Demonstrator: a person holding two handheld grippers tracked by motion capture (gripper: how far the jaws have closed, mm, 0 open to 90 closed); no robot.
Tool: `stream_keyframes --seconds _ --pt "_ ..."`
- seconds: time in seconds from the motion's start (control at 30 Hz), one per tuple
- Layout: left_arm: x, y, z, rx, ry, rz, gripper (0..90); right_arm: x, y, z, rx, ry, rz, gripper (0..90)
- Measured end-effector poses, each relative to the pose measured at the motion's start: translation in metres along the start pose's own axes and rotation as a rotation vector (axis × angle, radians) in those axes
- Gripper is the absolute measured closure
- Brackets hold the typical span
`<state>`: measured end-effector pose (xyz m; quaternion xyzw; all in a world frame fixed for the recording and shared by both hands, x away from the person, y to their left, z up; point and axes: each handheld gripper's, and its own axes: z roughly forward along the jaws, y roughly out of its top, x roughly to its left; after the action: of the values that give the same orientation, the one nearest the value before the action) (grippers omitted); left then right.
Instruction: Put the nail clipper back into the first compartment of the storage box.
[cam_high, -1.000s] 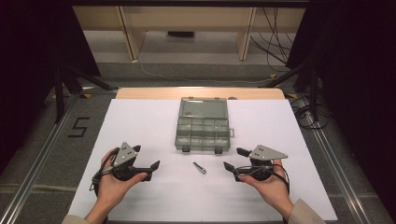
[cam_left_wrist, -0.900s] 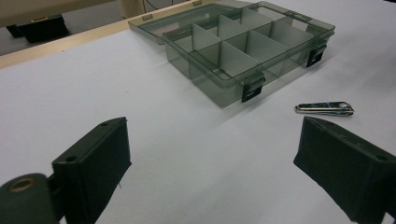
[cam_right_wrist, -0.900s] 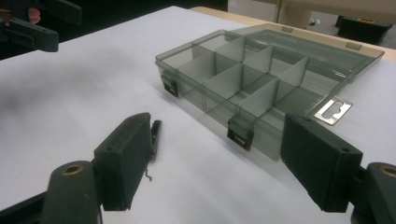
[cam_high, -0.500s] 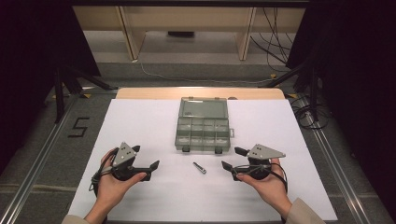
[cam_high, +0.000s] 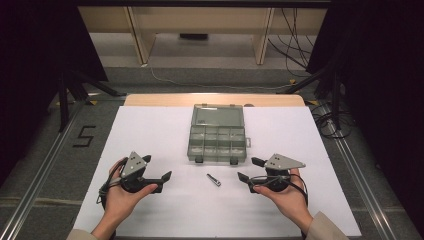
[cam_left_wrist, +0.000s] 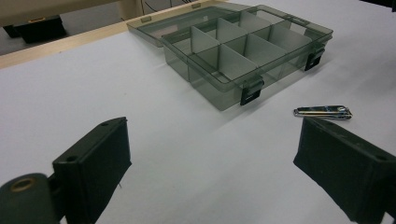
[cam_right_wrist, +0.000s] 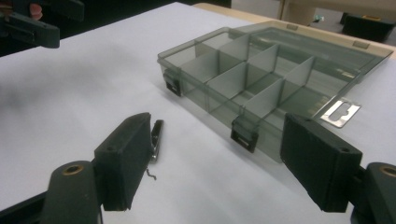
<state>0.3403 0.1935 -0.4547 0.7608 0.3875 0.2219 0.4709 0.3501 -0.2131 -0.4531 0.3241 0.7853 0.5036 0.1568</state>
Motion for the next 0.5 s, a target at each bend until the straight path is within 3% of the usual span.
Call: stream_keyframes --seconds 0.23,0.3,0.5 --pt "-0.001 0.001 -0.001 -0.007 -0.002 -0.002 10.2 0.01 0.0 0.008 0.065 0.036 -0.03 27.0" --pt "-0.002 0.001 -0.001 -0.014 -0.003 -0.021 10.4 0.014 0.0 0.01 0.084 0.047 -0.049 27.7" --pt "-0.003 0.001 0.0 -0.016 -0.007 -0.026 10.8 0.017 0.001 0.019 0.132 0.068 -0.052 32.3"
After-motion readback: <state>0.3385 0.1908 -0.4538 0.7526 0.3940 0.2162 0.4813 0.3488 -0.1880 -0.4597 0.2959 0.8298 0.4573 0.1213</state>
